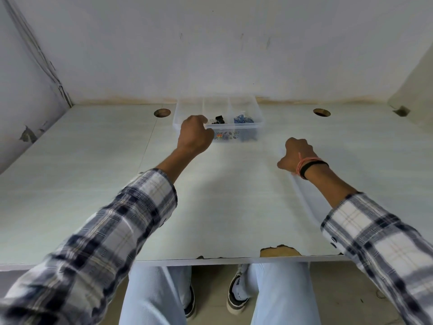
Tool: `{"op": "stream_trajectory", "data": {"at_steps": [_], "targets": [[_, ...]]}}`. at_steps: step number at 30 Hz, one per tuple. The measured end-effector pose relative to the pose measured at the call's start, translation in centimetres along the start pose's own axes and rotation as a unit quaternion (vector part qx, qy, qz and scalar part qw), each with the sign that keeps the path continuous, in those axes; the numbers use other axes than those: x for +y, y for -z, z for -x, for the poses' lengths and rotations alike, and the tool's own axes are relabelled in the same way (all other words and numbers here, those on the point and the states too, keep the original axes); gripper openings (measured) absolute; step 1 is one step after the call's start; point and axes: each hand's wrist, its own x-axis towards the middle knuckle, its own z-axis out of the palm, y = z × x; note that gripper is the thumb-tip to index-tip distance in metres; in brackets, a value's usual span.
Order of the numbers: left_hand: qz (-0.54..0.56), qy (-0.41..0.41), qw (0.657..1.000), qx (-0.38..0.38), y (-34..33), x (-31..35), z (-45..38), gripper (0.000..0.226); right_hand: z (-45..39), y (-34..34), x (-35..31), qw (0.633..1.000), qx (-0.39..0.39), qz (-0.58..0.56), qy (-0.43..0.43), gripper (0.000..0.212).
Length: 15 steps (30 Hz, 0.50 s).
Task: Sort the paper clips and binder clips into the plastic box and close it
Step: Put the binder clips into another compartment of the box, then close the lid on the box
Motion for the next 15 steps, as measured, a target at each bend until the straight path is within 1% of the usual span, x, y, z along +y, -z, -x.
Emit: {"op": "stream_trajectory", "data": {"at_steps": [2,4,6,9,11,15], "targets": [[-0.044,-0.022,0.999,-0.021,0.0,0.1,0.0,0.04,-0.1,0.3,-0.2,1.0,0.011,-0.012,0.002,0.04],[-0.073,-0.034,0.996,-0.03,0.0,0.0,-0.2,0.038,-0.2,1.2,-0.5,0.999,0.038,-0.024,0.002,0.043],[-0.079,-0.034,0.996,-0.034,0.0,-0.2,-0.3,0.038,-0.2,2.2,-0.8,0.998,0.055,-0.031,0.006,0.042],[-0.077,-0.027,0.996,-0.036,-0.1,-0.4,-0.4,0.038,-0.1,2.6,-1.1,0.997,0.045,-0.055,0.017,0.037],[-0.081,-0.03,0.996,-0.038,0.0,-0.4,-0.4,0.041,0.0,2.7,-1.2,0.996,0.044,-0.06,0.039,0.039],[-0.093,-0.045,0.993,-0.057,0.3,-1.0,-0.5,0.047,0.6,5.0,-2.0,0.987,0.092,-0.084,0.099,0.042]]}}
